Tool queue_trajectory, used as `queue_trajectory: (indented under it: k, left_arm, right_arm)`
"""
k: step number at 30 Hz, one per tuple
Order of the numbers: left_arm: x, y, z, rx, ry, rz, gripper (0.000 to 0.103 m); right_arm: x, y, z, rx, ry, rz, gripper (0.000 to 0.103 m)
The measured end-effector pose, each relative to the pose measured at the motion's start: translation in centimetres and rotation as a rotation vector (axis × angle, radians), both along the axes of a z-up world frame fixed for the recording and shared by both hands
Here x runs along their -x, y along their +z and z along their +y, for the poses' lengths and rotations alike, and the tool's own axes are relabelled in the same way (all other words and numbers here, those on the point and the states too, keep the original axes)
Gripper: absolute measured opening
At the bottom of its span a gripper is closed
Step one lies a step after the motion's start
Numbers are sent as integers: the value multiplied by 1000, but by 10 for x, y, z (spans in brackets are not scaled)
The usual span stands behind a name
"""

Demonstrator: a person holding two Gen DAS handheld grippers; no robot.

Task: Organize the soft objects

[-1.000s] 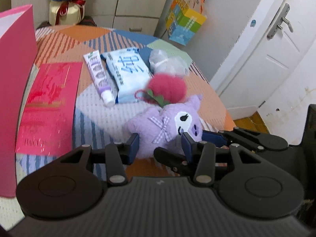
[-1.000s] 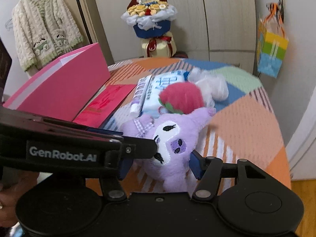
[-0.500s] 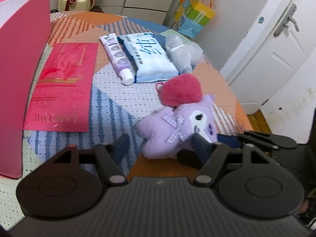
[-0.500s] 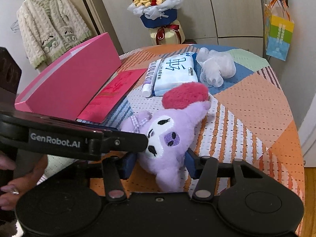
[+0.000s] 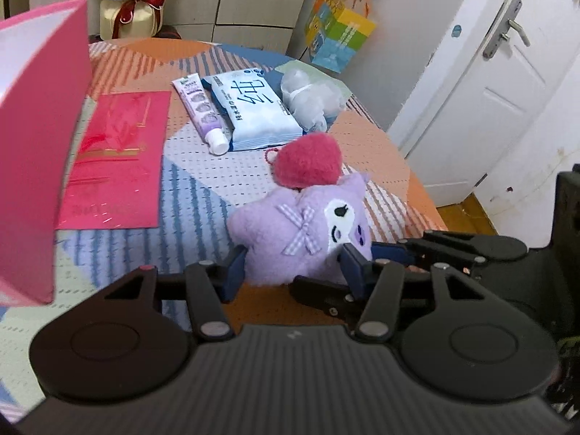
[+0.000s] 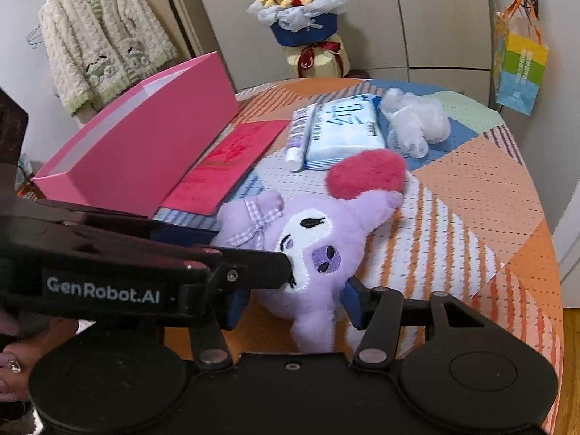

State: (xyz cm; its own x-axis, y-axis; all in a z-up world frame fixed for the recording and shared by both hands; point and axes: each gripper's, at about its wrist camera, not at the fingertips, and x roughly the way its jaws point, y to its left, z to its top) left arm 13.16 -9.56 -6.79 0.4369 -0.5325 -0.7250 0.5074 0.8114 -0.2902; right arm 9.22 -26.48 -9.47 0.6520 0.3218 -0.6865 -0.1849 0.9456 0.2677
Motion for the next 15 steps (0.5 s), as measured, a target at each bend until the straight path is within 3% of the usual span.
queue_trajectory:
  k: [9, 15]
  left_arm:
    - [27, 24, 59, -3, 27, 43, 54]
    - [48, 39, 113, 42, 99, 123, 54]
  right_arm:
    - [18, 29, 51, 16, 169, 45, 67]
    - [25, 48, 93, -11, 339, 55, 69]
